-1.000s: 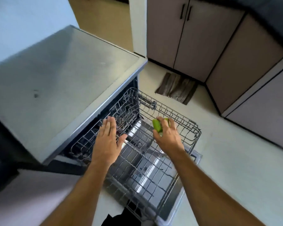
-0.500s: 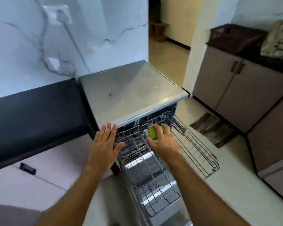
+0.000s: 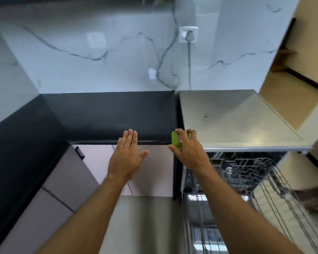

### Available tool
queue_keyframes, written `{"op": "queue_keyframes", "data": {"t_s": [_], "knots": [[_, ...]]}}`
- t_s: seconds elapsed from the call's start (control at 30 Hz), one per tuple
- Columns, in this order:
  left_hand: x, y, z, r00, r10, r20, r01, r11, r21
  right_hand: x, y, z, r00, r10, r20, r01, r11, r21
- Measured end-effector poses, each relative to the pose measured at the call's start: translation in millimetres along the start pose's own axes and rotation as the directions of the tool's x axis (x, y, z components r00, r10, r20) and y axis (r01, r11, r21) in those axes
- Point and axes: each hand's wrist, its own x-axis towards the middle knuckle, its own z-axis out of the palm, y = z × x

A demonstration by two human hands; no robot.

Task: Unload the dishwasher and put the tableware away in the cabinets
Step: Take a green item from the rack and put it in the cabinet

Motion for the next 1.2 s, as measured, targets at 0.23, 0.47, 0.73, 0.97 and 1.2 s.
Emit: {"op": "queue_keyframes", "data": {"t_s": [0.23,0.47,0.73,0.97,1.2], "knots": [[-51.1,-119.3,-61.7,0.971,-0.222,-0.092,0.230,0.969,0.093,32.5,-127.6,47.5,0.968,-0.241,0.072,0.237,0.970,0.059],[-123.3,-232.8,-160.9,0.887,-0.360,-0.291,0.413,0.899,0.148,46.7,-300.0,86.7,0.848,-0.530,0.022,0.523,0.842,0.133],[-198.2,-342.1,-286.8,0.770,-0.398,-0.499,0.552,0.808,0.208,46.0,-478.7,102.3,0.704,-0.705,-0.089,0.709,0.688,0.155],[-249.9,-407.5,-385.2,0.654,-0.408,-0.637,0.669,0.706,0.234,55.0,-604.4,106.8,0.581,-0.796,-0.169,0.811,0.549,0.205],[-259.5,-453.0,-463.7,0.595,-0.357,-0.720,0.726,0.623,0.291,66.5,-729.2,105.6,0.477,-0.851,-0.221,0.870,0.422,0.254]]}}
